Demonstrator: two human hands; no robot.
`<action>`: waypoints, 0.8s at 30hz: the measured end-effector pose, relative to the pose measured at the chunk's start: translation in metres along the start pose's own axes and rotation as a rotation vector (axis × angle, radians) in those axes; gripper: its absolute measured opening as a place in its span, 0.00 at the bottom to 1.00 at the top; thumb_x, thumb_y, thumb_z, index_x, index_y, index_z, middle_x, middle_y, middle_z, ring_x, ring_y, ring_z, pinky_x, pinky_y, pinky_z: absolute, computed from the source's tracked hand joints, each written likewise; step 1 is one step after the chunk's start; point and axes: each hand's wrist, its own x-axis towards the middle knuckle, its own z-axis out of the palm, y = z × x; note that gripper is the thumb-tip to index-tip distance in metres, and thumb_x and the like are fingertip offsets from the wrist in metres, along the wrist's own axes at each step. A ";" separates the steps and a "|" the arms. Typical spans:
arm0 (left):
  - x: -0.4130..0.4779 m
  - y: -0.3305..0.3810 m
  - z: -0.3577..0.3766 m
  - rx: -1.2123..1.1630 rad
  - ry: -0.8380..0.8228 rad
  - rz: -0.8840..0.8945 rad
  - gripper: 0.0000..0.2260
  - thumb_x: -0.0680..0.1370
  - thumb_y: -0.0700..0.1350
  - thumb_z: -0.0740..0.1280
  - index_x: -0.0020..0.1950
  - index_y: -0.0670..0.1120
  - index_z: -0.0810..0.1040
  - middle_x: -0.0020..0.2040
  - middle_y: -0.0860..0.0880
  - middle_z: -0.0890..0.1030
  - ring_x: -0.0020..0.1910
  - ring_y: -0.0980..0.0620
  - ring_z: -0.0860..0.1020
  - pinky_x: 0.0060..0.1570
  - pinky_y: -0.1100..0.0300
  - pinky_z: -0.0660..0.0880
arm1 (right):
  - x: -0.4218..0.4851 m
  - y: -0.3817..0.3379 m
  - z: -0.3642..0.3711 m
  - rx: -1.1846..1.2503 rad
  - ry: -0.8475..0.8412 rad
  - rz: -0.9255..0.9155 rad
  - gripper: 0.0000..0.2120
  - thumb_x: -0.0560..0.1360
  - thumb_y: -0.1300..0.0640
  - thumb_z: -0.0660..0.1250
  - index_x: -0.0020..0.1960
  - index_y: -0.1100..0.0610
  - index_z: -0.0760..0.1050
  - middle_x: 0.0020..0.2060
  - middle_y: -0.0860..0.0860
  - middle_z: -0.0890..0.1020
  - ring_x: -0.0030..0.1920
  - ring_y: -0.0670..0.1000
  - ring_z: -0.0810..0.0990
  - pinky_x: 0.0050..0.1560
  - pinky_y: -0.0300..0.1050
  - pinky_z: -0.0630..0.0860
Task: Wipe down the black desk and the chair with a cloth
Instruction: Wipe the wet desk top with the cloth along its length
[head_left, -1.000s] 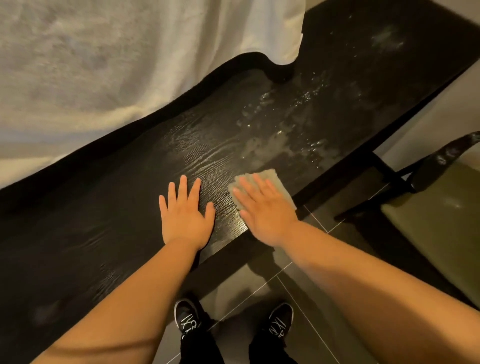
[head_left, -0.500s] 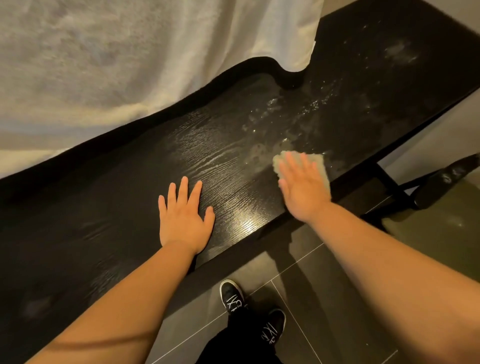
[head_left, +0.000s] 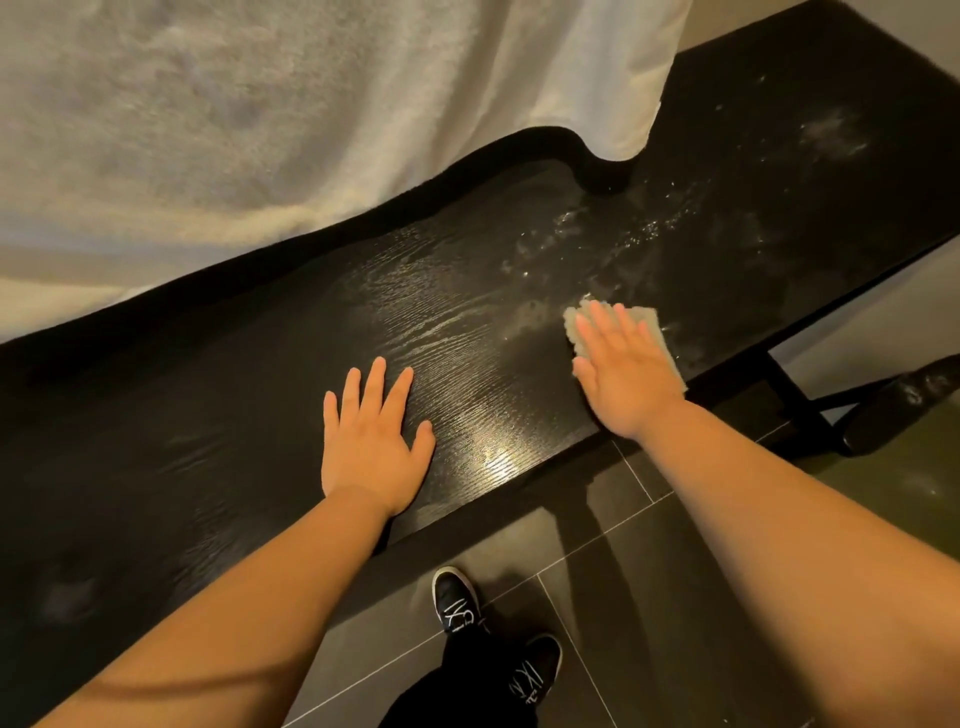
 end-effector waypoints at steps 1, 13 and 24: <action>0.000 0.000 0.000 -0.004 0.003 -0.001 0.33 0.82 0.65 0.48 0.86 0.57 0.54 0.87 0.48 0.51 0.86 0.42 0.48 0.83 0.38 0.48 | -0.002 0.002 -0.005 -0.002 -0.002 0.063 0.33 0.84 0.43 0.39 0.85 0.57 0.52 0.84 0.57 0.53 0.82 0.64 0.52 0.82 0.60 0.51; 0.001 0.000 0.000 -0.001 -0.002 0.000 0.34 0.81 0.66 0.47 0.86 0.57 0.53 0.87 0.48 0.51 0.85 0.41 0.48 0.83 0.38 0.48 | 0.005 -0.084 -0.001 0.012 -0.084 -0.349 0.34 0.84 0.37 0.47 0.85 0.52 0.52 0.85 0.52 0.51 0.84 0.58 0.46 0.83 0.58 0.42; 0.001 0.001 0.001 -0.007 0.010 -0.013 0.33 0.81 0.65 0.50 0.86 0.57 0.56 0.87 0.48 0.53 0.85 0.42 0.50 0.83 0.38 0.49 | 0.018 -0.080 0.000 0.140 -0.084 -0.192 0.35 0.82 0.37 0.41 0.85 0.51 0.51 0.85 0.53 0.52 0.83 0.63 0.47 0.82 0.61 0.43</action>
